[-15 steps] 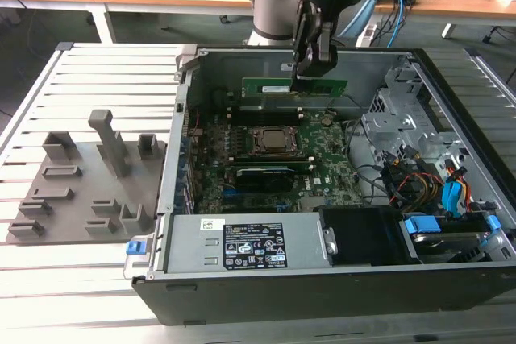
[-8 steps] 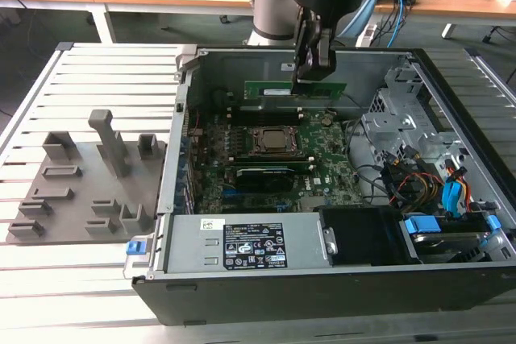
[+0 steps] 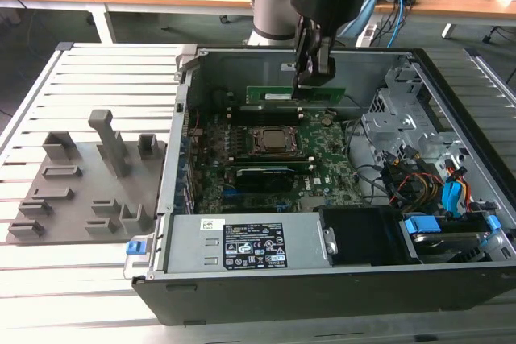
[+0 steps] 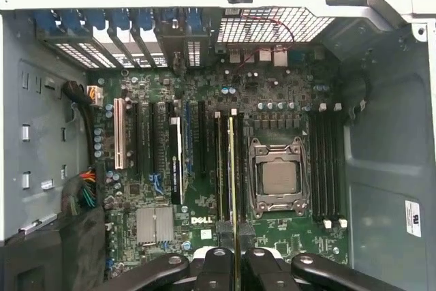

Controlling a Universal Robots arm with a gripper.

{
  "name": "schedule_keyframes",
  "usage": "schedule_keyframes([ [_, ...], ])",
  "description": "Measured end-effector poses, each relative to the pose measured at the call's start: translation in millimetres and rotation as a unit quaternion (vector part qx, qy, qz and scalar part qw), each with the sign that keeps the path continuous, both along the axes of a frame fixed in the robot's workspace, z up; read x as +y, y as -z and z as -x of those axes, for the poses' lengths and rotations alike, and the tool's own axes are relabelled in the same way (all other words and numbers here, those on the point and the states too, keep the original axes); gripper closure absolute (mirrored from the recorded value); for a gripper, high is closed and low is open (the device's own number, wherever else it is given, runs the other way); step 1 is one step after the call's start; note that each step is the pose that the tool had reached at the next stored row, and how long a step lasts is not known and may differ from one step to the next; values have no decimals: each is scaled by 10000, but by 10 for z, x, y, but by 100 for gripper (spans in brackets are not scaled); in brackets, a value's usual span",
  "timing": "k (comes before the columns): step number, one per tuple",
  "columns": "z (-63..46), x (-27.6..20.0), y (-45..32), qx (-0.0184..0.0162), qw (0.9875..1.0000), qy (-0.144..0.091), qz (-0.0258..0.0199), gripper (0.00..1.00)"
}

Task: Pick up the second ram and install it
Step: 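Pick up the second ram and move it above second insertion slot, then insert the second ram into the second slot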

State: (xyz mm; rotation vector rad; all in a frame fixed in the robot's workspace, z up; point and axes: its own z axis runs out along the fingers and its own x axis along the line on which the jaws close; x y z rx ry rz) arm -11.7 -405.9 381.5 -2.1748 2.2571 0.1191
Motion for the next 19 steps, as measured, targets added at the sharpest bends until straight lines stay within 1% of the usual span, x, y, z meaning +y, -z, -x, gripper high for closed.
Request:
schedule_keyframes([
  [5,-5,5,58,0,10000,0,0,86],
  [15,-5,5,62,0,10000,0,0,86],
  [19,-5,5,123,3,10000,1,0,86],
])
